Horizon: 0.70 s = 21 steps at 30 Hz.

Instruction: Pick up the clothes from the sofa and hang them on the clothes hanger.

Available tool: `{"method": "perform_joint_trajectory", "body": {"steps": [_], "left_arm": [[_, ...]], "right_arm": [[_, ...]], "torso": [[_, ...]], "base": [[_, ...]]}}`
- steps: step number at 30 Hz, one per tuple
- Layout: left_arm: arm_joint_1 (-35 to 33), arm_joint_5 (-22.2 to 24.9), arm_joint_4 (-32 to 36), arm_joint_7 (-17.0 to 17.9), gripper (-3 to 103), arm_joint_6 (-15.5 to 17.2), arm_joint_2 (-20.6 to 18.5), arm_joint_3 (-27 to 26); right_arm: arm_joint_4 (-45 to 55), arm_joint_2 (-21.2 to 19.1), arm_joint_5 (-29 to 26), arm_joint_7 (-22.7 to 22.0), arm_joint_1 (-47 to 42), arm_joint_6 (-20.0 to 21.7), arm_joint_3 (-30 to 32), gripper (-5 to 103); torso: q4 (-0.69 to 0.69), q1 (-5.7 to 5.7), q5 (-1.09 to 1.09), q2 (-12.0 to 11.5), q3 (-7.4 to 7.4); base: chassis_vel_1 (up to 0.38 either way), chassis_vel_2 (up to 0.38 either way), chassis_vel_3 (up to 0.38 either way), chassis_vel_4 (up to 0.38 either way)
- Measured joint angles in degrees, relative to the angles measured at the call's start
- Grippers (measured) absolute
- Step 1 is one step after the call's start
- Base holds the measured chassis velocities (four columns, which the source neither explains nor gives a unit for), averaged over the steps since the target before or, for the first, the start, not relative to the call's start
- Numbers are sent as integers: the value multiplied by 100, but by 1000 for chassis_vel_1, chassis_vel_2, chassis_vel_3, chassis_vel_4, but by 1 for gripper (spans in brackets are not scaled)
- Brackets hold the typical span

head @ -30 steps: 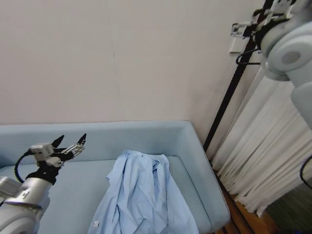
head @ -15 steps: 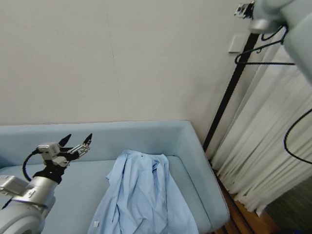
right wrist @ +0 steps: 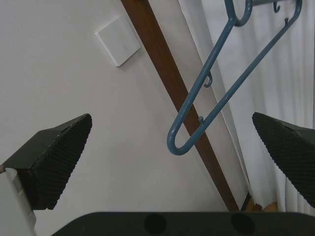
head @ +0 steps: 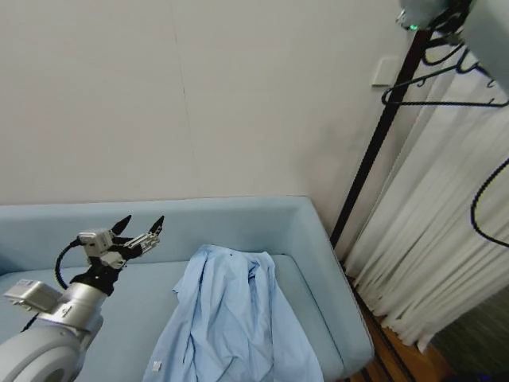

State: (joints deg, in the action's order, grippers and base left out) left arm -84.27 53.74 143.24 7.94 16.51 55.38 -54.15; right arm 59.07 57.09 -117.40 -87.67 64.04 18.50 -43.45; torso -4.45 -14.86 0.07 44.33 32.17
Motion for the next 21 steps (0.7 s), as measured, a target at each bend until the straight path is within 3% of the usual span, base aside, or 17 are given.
{"method": "perform_joint_trajectory", "body": {"steps": [9,21], "left_arm": [[39,-1,0,0,100,-25,48,22],[36,25,0,-18,100,-63,61,-45]], "right_arm": [[-466,168,117,137,-304,72,-176,100],[-1286,458,657,694,-533,332,-124,100]], "torso": [[-2,0,2,0,0],[0,0,-1,0,0]], "base": [[0,0,0,0],[0,0,0,0]]}}
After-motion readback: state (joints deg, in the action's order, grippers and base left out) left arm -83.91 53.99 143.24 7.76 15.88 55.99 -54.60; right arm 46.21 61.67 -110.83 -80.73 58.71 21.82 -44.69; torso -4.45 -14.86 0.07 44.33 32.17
